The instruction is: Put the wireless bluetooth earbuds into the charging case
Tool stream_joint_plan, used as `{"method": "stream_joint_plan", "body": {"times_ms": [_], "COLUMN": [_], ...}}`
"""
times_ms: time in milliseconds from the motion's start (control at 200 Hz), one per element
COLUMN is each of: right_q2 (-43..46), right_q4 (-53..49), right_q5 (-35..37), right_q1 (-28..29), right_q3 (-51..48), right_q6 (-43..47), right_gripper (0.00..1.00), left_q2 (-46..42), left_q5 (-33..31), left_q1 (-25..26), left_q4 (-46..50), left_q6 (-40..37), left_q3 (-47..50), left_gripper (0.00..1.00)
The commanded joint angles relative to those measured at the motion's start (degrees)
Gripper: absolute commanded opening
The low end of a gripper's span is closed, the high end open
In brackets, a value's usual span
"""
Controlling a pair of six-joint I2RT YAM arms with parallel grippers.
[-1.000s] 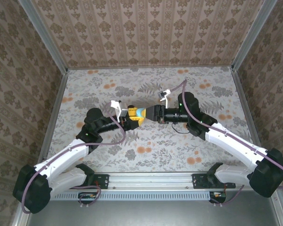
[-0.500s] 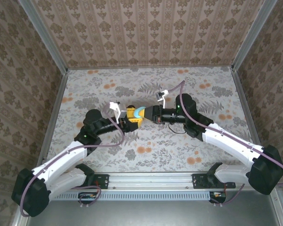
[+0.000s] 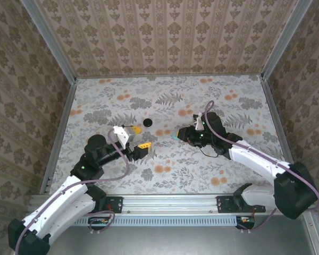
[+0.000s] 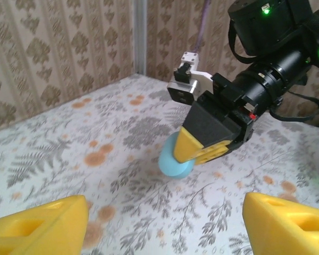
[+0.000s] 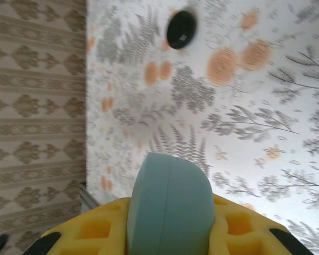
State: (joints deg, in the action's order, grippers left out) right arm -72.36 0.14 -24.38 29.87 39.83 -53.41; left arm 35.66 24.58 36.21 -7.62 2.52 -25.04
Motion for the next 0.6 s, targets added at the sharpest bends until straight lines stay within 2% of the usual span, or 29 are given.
{"method": "stream_joint_plan", "body": {"times_ms": [0,175,405,595], "right_q2": [-4.11,-13.87,-20.59,-18.62], "right_q4": [5.65,9.81,10.05,5.88], "right_q5": [-0.31,-2.08,-2.57,-1.18], "right_q1": [-0.31,-0.73,-1.21,-1.21], "right_q3": [-3.05,-3.97,-3.55,-3.06], "right_q6": [2.59,4.13,6.73,7.49], "right_gripper": [0.17,0.18,0.25,0.47], "left_q2": [-0.94,-1.19,-2.94,-2.96], "left_q5": [-5.36,-9.33,-11.18,-12.36], "left_q1": [-0.85,-1.7,-3.14,-4.02], "left_q4": [3.36,5.94,6.14,6.75], "left_q6": [-0.68,0.57,2.7,3.69], "left_q3": [1.21,2.19,4.53,4.69], "left_gripper": [0.77,0.77,0.77,0.77]}}
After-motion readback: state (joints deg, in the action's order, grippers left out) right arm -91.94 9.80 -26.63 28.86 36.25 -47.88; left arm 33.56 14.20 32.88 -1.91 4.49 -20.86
